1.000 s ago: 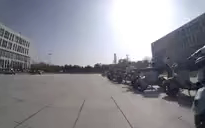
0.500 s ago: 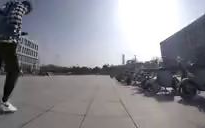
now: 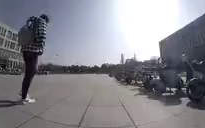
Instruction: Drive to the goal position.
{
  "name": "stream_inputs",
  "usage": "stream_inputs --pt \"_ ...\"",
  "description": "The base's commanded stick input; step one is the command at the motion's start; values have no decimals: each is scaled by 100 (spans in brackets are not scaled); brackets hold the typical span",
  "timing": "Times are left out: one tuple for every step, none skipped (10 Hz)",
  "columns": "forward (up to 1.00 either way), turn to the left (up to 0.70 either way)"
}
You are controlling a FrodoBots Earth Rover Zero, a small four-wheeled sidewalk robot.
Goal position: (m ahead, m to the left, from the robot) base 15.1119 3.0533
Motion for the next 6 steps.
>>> stream_inputs --pt "50 0" --pt "50 0" --pt "50 0" --pt "50 0" --pt "50 0" --pt "50 0"
